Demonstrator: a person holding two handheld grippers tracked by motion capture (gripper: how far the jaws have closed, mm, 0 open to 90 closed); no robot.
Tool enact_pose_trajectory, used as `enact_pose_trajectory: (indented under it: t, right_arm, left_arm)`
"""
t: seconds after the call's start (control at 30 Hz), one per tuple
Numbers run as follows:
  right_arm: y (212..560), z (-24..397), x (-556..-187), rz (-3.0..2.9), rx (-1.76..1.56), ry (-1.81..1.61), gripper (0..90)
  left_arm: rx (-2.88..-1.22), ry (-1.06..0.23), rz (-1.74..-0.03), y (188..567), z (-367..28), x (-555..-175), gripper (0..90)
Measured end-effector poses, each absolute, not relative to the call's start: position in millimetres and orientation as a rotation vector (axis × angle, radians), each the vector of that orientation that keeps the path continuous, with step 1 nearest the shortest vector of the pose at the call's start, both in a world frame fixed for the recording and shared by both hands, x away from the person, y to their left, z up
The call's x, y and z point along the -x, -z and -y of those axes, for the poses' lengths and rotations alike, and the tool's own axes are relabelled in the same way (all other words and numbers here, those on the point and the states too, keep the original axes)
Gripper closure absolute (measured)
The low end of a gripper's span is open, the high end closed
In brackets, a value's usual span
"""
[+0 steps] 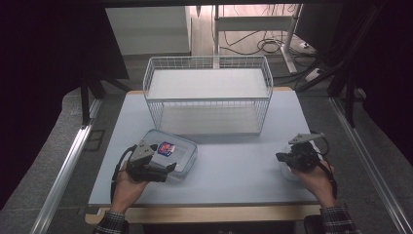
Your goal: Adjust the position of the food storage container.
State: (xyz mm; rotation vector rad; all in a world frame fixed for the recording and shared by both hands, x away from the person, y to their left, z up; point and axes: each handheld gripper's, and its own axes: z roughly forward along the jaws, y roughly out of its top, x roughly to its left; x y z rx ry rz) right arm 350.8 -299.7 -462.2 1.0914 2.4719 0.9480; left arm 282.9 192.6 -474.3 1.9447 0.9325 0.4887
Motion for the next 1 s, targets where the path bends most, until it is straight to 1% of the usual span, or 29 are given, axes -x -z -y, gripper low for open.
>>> enact_pose_trajectory:
  t: [0.07, 0.1, 0.23, 0.33, 0.37, 0.4, 0.43, 0.47, 0.53, 0.6, 0.63, 0.7, 0.77, 0.8, 0.83, 0.9, 1.0]
  right_arm:
    - [462.0, 299.8, -349.3, -2.47, -1.095, -0.943, 88.7]
    - [461.8, 298.4, -348.4, -2.469, -1.083, -0.935, 87.0]
    - [461.0, 295.6, -346.7, -2.465, -1.07, -0.962, 84.7]
    - [462.1, 290.7, -344.2, -2.462, -1.058, -0.993, 81.7]
    - [462.7, 289.1, -343.5, -2.465, -1.053, -1.003, 81.4]
    - [462.7, 289.1, -343.5, -2.465, -1.053, -1.003, 81.4]
    - [463.1, 287.9, -343.1, -2.466, -1.044, -1.008, 80.9]
    - [463.6, 283.6, -341.3, -2.469, -1.028, -1.014, 80.3]
    - [463.3, 279.9, -339.1, -2.462, -0.996, -1.025, 80.4]
    - [462.9, 276.2, -336.8, -2.456, -0.971, -1.038, 78.5]
    - [462.9, 276.2, -336.8, -2.456, -0.971, -1.038, 78.5]
    - [463.0, 272.9, -334.9, -2.451, -0.953, -1.064, 73.6]
    - [463.7, 271.2, -334.2, -2.448, -0.951, -1.07, 70.2]
    - [463.7, 271.2, -334.2, -2.448, -0.951, -1.07, 70.2]
    - [464.3, 270.4, -334.2, -2.45, -0.953, -1.071, 68.2]
    - [466.4, 268.6, -334.9, -2.456, -0.959, -1.071, 63.9]
    - [467.3, 267.9, -335.1, -2.459, -0.959, -1.078, 62.2]
  left_arm:
    - [-1.938, -0.473, -0.948, 474.1, -193.4, -283.7, 5.7]
    - [-1.936, -0.469, -0.954, 474.0, -193.6, -283.9, 5.0]
    - [-1.966, -0.485, -0.974, 470.2, -196.8, -285.0, 4.7]
    - [-1.941, -0.536, -1.033, 467.8, -206.2, -287.4, 14.8]
    - [-1.934, -0.547, -1.042, 467.1, -211.0, -288.0, 21.1]
    - [-1.923, -0.549, -1.051, 466.7, -214.5, -288.3, 21.1]
    - [-1.909, -0.549, -1.064, 465.6, -220.6, -288.9, 28.4]
    - [-1.882, -0.546, -1.097, 463.6, -230.4, -290.6, 44.3]
    - [-1.873, -0.549, -1.119, 462.8, -234.5, -292.3, 51.7]
    - [-1.871, -0.604, -1.178, 461.7, -246.3, -297.1, 65.0]
    - [-1.871, -0.604, -1.178, 461.7, -246.3, -297.1, 70.7]
    - [-1.869, -0.631, -1.234, 464.5, -260.6, -304.3, 80.1]
    - [-1.866, -0.64, -1.257, 466.3, -265.5, -306.9, 87.4]
    - [-1.862, -0.649, -1.28, 468.3, -270.8, -309.7, 87.4]
    - [-1.853, -0.66, -1.305, 470.5, -275.8, -312.1, 89.8]
    - [-1.839, -0.657, -1.341, 475.6, -285.1, -316.8, 90.0]
    - [-1.83, -0.645, -1.38, 485.2, -293.0, -321.9, 90.0]
